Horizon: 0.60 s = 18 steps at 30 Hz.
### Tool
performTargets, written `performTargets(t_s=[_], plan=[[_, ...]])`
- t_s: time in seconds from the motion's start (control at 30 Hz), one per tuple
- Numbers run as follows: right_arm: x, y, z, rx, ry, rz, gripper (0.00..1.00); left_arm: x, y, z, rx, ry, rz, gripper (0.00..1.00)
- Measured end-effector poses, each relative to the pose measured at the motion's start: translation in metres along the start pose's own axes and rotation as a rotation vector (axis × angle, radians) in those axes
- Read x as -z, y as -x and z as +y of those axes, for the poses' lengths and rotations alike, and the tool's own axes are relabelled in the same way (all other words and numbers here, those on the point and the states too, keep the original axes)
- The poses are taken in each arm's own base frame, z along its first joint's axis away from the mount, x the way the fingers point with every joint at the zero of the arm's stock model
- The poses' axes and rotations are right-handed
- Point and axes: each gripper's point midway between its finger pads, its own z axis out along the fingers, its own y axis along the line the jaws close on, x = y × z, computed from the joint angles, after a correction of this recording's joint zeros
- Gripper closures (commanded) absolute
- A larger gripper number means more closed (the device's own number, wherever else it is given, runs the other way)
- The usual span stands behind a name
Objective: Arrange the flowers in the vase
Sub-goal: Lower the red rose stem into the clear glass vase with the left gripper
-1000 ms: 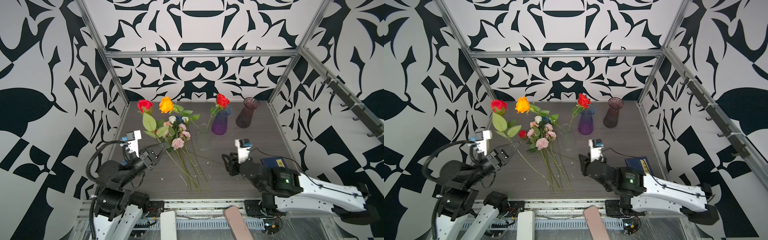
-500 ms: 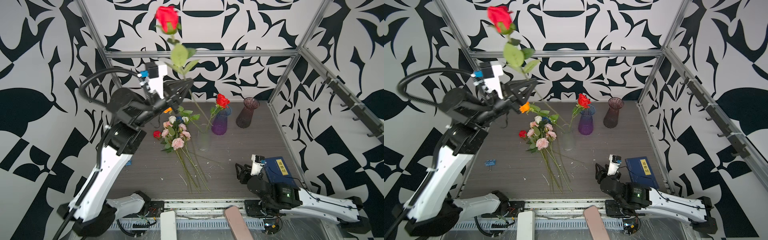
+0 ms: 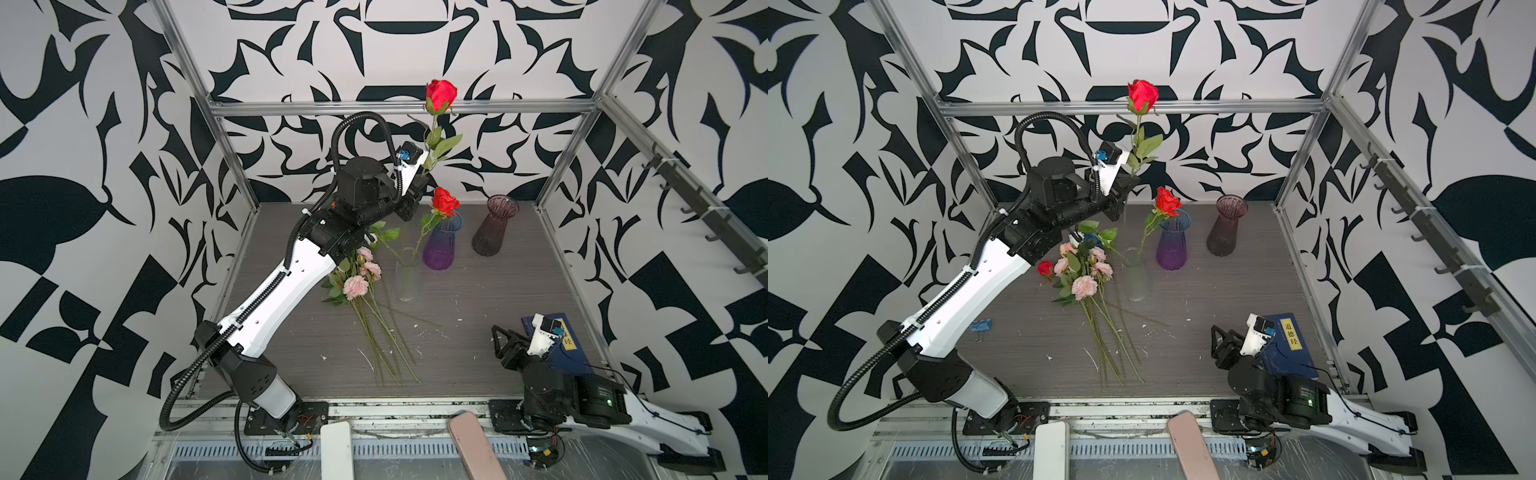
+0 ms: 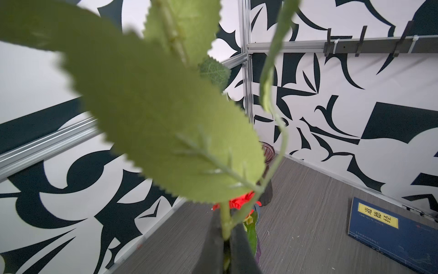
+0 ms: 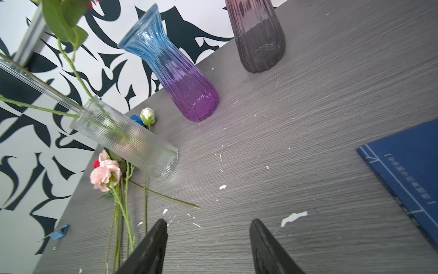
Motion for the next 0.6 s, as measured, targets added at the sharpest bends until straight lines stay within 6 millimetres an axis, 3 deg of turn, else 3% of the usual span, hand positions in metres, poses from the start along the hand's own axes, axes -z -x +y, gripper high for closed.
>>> performTargets(t_s=[0.3, 0.6], plan=[[-0.001, -0.001, -0.003, -0.002, 0.000, -0.004, 0.40, 0.000, -0.007, -0.002, 0.082, -0.009, 0.012, 1.00], [-0.001, -0.002, -0.004, 0.000, -0.002, -0.003, 0.41, 0.020, 0.014, -0.005, 0.133, -0.025, -0.037, 1.00]])
